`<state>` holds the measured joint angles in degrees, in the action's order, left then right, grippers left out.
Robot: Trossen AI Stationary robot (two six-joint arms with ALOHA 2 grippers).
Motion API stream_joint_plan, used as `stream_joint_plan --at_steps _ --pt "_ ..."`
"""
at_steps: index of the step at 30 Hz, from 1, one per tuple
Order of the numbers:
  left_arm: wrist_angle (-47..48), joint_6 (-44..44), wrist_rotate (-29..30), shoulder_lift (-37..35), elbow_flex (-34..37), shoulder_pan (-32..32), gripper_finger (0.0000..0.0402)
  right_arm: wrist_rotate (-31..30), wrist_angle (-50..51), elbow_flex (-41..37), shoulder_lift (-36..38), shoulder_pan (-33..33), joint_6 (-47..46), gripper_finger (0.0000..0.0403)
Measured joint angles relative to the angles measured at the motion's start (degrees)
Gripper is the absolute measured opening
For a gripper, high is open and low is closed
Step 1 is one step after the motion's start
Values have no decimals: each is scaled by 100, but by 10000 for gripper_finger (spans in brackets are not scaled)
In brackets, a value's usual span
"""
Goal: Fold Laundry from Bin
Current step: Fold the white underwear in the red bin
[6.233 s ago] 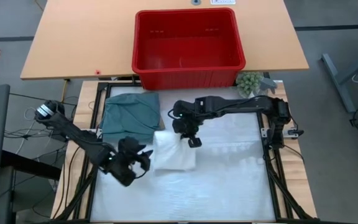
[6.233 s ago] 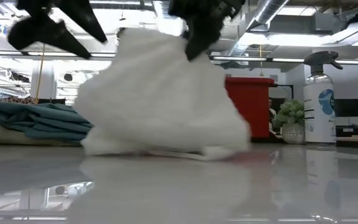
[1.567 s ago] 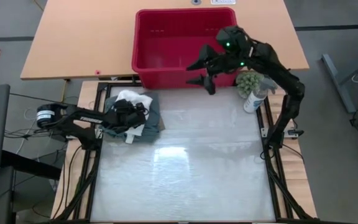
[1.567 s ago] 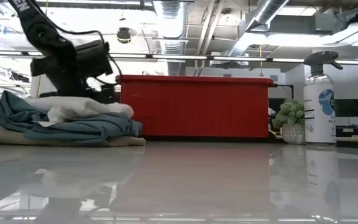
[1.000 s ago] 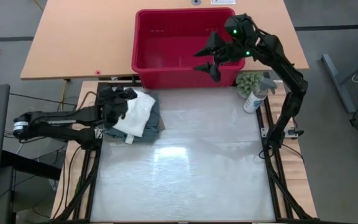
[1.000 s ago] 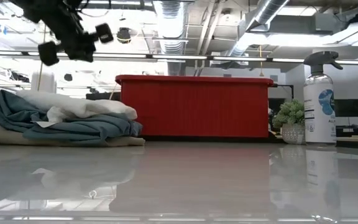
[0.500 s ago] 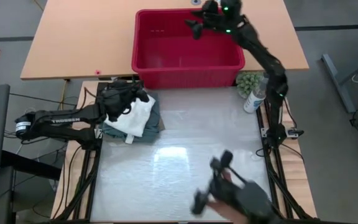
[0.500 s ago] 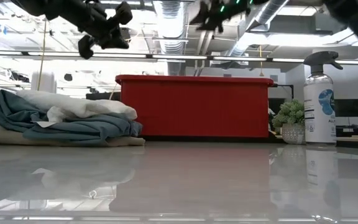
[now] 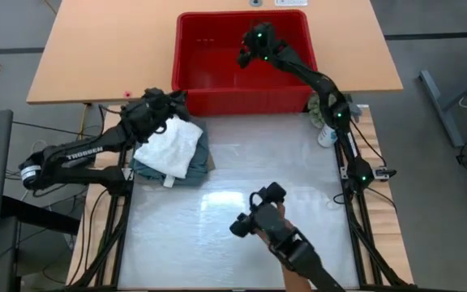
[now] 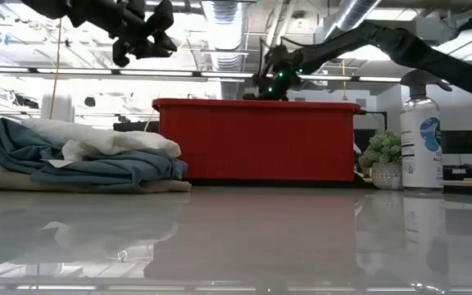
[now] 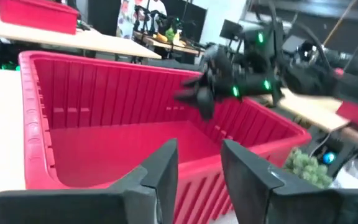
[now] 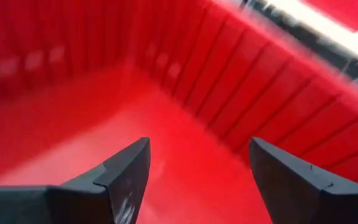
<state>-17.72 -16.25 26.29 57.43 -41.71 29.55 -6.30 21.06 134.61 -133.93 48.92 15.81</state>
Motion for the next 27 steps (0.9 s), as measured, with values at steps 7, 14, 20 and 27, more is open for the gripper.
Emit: stream_joint_plan --at_steps 7,14,20,27 --pt "-913 -441 -546 562 -204 818 119 -43 1164 4 -37 -269 971 294" --pt "-959 -82 -959 1902 -1285 994 119 86 1679 9 -32 -481 1147 294" --pt "-559 248 -1333 2856 -2282 1065 118 445 1857 11 -28 -537 1059 294" --pt "-148 366 -2006 3468 -3280 1432 118 905 2289 12 92 -545 847 294"
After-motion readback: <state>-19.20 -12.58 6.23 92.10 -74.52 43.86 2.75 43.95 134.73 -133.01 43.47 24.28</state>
